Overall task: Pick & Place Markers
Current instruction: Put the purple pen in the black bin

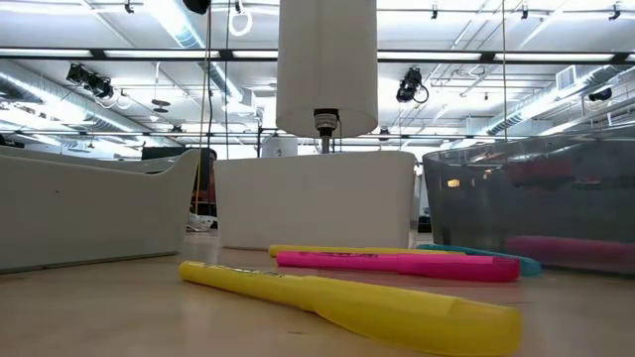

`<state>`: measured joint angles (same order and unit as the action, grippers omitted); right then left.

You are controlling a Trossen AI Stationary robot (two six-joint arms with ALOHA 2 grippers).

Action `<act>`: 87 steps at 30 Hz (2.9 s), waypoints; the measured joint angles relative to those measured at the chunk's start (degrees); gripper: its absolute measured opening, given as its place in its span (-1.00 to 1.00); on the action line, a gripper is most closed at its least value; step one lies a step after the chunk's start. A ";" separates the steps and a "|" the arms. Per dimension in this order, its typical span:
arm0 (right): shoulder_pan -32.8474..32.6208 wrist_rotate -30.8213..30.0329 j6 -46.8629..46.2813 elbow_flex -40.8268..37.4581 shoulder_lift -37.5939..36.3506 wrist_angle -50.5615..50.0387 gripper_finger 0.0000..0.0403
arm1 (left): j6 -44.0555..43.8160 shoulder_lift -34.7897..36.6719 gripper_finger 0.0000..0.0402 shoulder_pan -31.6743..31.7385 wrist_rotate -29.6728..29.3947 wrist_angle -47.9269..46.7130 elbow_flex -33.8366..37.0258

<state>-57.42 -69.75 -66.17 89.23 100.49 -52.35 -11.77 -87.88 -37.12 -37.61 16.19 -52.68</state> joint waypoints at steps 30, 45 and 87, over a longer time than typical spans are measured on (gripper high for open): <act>15.94 12.22 48.57 -28.08 0.19 80.70 -0.23 | 9.35 2.17 -0.87 -0.99 9.64 35.05 14.51; 22.54 29.57 54.86 -28.10 0.19 90.69 0.03 | 9.15 2.17 -0.87 0.71 11.00 36.09 14.53; 26.88 35.42 55.05 -28.10 0.52 92.79 -0.83 | 4.22 1.62 -0.87 7.38 14.79 36.51 14.55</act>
<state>-30.54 -34.33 -11.12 61.12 101.01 40.44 -7.55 -86.26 -29.74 -22.82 52.70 -38.13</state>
